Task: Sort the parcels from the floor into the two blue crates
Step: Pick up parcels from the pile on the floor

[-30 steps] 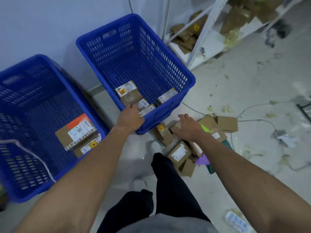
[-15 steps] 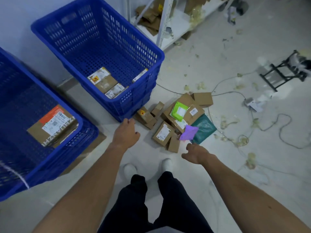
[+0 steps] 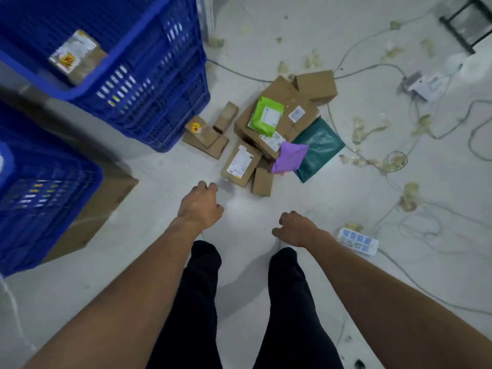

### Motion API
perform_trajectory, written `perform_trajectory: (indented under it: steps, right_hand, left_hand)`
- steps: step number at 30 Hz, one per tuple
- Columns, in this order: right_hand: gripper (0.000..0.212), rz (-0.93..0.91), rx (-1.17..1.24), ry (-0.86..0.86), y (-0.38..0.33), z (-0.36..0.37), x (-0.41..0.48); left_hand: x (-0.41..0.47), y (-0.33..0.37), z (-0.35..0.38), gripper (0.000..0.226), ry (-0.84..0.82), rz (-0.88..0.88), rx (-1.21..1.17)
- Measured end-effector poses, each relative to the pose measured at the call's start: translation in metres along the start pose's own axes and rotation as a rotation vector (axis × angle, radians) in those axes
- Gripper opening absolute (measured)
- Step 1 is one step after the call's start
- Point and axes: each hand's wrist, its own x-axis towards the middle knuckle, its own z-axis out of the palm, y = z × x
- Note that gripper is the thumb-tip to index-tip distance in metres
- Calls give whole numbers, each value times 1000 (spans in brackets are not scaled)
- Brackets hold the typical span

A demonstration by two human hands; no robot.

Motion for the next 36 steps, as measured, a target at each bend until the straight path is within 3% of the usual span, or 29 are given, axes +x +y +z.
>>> perform_trajectory:
  steps: [12,20,26,31,36]
  right_hand:
    - [53,26,19,-21,111,68,219]
    - [71,-6,128,258,99,105,366]
    - [67,79,488,539,58,123,443]
    - [76,41,454,651,65,130,470]
    - [92,-120,259,713,85,122,478]
  left_hand:
    - [143,66,227,48,-123,-4,-90]
    - [254,45,310,48,-48,25,-22]
    - [316,30,348,56,9,94,-83]
    - [331,34,376,54,41,29,-148]
    - [332,45,390,63,-2,-183,-351]
